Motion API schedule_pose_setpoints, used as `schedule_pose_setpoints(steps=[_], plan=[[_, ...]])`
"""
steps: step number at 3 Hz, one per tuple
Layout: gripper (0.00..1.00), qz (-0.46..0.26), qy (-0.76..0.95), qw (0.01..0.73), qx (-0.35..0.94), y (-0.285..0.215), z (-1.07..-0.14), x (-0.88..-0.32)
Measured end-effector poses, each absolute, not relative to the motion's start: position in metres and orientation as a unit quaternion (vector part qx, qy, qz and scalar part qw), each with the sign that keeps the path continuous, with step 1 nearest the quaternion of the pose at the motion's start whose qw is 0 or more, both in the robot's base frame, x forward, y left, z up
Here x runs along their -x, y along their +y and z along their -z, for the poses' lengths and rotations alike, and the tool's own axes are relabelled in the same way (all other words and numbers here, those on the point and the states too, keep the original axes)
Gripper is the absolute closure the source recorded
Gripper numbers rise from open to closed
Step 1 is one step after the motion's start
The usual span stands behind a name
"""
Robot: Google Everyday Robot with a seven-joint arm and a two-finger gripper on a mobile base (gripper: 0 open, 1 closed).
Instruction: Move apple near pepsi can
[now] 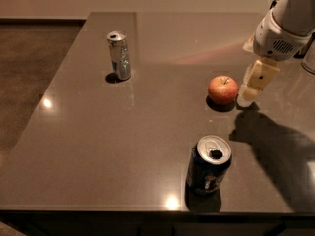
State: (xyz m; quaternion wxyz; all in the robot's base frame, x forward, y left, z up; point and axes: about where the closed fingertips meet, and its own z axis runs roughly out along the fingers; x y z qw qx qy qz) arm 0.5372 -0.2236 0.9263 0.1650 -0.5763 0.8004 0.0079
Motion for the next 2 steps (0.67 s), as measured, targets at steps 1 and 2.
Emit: schedule_pose_setpoints(steps=[1, 2], plan=[[0.00, -0.010, 0.806, 0.168, 0.568, -0.230, -0.911, -0.551], [0.00, -0.015, 0.808, 0.172, 0.563, -0.232, -0.897, -0.558]])
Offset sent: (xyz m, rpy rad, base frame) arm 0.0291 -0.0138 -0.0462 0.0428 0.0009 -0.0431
